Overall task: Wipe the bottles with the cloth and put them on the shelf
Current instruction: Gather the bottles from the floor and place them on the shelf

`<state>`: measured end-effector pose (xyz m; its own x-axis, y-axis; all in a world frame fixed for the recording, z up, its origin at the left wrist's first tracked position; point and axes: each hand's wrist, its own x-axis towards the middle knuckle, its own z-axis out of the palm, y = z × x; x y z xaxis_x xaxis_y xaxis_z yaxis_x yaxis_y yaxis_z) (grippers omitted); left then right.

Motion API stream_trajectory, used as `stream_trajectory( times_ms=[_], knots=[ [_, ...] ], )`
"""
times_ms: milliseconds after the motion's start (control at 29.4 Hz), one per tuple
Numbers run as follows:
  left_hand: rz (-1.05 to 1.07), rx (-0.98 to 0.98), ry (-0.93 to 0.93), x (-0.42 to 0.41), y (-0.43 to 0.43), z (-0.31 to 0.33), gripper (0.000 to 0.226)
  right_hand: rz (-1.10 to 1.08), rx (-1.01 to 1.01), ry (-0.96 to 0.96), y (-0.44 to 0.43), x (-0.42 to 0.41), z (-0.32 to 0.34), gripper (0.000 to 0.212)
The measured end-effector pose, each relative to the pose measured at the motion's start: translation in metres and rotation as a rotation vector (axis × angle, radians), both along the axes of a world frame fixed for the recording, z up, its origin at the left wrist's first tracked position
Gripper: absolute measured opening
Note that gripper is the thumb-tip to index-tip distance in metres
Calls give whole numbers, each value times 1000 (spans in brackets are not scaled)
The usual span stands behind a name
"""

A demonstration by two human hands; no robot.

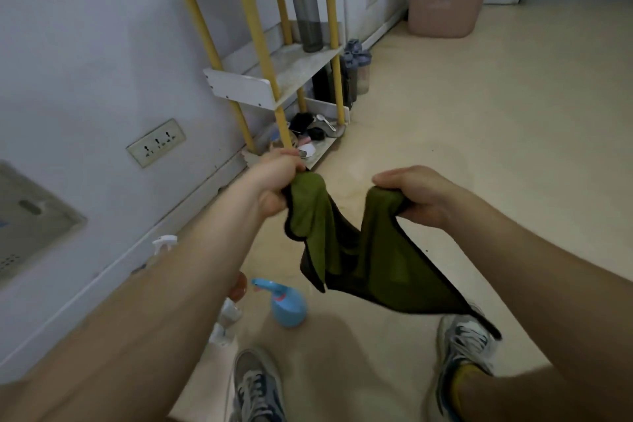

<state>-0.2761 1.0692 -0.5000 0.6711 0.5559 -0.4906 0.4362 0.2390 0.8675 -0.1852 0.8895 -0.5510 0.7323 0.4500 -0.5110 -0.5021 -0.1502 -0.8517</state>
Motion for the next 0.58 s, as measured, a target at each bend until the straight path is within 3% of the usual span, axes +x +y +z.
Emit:
stream_trajectory(
  times_ms=[204,272,340,442,511,579],
  knots=[
    [-84,-393,-311,-13,-36,-16,58,-57,323,26,10,-24,23,25],
    [-168,-423,-436,-22,-40,-15,73,-91,378,6,6,-26,28,30],
    [-284,-134,-428,-29,-43,-17,74,-96,422,12,1,-27,31,36],
    [-382,452,-301,-34,-46,-12,42,-60,441,-7,-2,-30,32,36],
    [-316,562,-332,-32,-46,-4,18,-37,412,-68,-4,-33,34,34],
    [-218,549,-396,-29,-45,4,4,-20,366,-136,-5,-35,35,32]
  ],
)
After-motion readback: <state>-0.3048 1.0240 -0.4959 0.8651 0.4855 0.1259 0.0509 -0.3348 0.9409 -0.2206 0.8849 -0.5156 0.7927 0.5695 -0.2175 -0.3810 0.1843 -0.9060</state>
